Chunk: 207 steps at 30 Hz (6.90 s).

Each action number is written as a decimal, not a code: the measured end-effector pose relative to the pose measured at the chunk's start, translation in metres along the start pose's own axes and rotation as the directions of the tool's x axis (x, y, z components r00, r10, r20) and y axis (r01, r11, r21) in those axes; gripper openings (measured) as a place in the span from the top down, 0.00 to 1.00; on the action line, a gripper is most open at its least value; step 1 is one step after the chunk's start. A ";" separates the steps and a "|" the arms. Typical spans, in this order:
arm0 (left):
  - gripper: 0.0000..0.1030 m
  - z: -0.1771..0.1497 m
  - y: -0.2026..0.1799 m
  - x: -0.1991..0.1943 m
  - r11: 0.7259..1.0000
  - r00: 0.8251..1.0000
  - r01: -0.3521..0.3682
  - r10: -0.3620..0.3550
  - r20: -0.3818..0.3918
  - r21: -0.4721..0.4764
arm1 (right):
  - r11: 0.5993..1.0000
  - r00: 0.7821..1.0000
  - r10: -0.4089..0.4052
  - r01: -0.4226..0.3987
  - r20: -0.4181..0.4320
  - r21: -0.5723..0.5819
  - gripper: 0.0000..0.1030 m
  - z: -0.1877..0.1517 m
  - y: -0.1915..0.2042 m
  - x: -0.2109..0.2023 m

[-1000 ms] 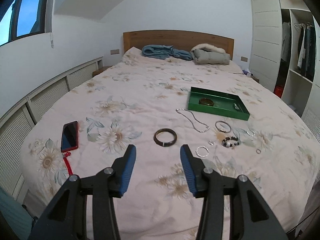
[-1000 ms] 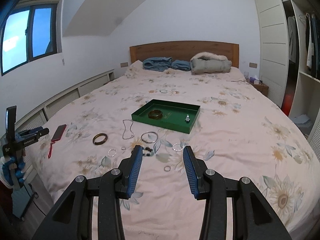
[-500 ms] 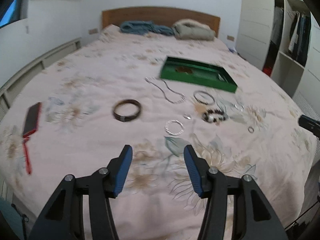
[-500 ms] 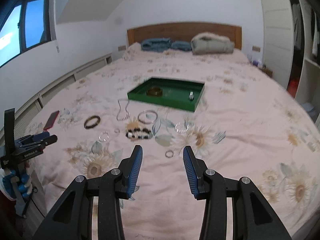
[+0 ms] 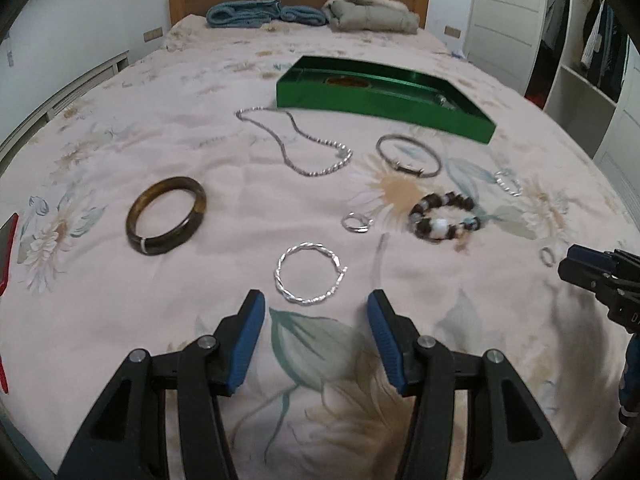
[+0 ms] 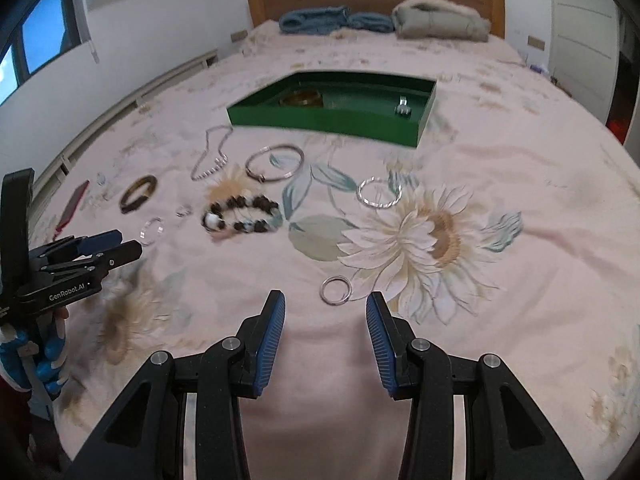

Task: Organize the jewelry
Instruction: 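Grasp the twisted silver hoop with the left tool while the right tool grasps the silver ring, then carry the silver hoop and silver ring into the green tray and release both, then withdraw both tools and approach the dark bangle and beaded bracelet, then grasp the dark tortoiseshell bangle with the left tool while the right tool grasps the beaded bracelet, then carry the dark bangle and beaded bracelet into the green tray and release both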

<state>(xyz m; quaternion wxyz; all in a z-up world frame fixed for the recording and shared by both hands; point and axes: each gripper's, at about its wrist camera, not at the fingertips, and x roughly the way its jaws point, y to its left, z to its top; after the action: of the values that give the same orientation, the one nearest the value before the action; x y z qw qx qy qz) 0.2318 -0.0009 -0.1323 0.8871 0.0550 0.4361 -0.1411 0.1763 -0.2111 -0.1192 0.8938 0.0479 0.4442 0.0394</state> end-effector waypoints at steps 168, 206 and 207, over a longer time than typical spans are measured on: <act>0.58 0.049 0.149 0.054 0.956 0.989 -0.147 0.137 -0.059 -0.255 | 0.989 0.986 0.127 -0.133 -0.105 -0.060 0.61 0.073 0.046 0.099; 0.92 0.024 0.088 -0.067 0.967 0.974 -0.184 0.203 0.098 -0.175 | 0.986 0.996 0.047 -0.033 0.082 -0.163 0.90 0.062 0.076 -0.019; 0.92 0.023 0.088 -0.071 0.968 0.974 -0.180 0.200 0.102 -0.177 | 0.986 0.995 0.047 -0.032 0.090 -0.164 0.90 0.060 0.077 -0.025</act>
<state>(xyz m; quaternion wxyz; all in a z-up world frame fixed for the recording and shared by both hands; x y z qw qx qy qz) 0.2342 0.0922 -0.0642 0.9225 0.0134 0.3852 -0.0214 0.2071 -0.1406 -0.0540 0.9136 -0.0143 0.3962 0.0907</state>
